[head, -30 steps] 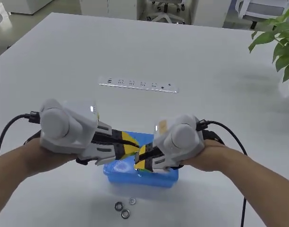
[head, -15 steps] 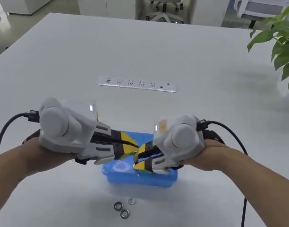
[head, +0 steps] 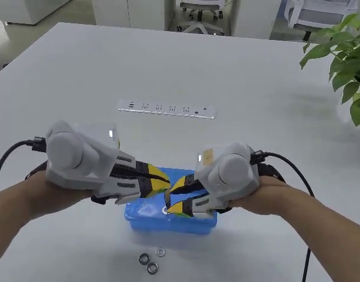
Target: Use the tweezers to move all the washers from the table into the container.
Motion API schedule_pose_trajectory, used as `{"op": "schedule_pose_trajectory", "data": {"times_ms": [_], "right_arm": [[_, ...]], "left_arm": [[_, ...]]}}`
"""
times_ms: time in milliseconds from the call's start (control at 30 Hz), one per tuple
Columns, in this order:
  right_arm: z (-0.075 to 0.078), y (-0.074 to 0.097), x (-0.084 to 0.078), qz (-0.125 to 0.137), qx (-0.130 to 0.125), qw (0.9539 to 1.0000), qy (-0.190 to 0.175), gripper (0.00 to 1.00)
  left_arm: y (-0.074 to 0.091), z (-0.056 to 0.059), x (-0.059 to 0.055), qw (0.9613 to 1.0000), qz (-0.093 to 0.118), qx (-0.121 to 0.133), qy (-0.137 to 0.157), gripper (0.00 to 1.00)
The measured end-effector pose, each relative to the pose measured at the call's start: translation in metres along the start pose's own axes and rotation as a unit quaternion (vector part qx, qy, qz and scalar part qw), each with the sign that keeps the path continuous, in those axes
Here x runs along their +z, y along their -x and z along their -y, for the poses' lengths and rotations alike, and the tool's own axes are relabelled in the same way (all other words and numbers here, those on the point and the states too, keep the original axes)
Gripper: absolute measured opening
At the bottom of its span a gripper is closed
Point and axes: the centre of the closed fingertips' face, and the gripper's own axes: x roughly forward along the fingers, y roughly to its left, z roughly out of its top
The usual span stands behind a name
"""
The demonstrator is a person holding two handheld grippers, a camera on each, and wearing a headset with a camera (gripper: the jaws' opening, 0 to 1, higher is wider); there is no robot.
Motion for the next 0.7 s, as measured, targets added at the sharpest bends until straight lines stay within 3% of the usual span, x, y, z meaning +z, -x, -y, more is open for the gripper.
{"op": "schedule_pose_trajectory", "data": {"times_ms": [400,500,700], "right_arm": [[-0.002,0.026,-0.003,0.003,-0.034,0.9987,-0.037,0.33],[-0.006,0.033,-0.003,0.010,-0.041,0.9975,-0.057,0.42],[-0.010,0.047,-0.007,0.017,-0.062,0.9954,-0.071,0.50]], "left_arm": [[0.008,0.005,0.015,1.0000,0.003,0.003,-0.004,0.05],[0.010,0.006,0.018,1.0000,0.003,0.003,-0.006,0.05],[0.015,0.011,0.023,0.9999,0.002,0.004,-0.009,0.05]]}}
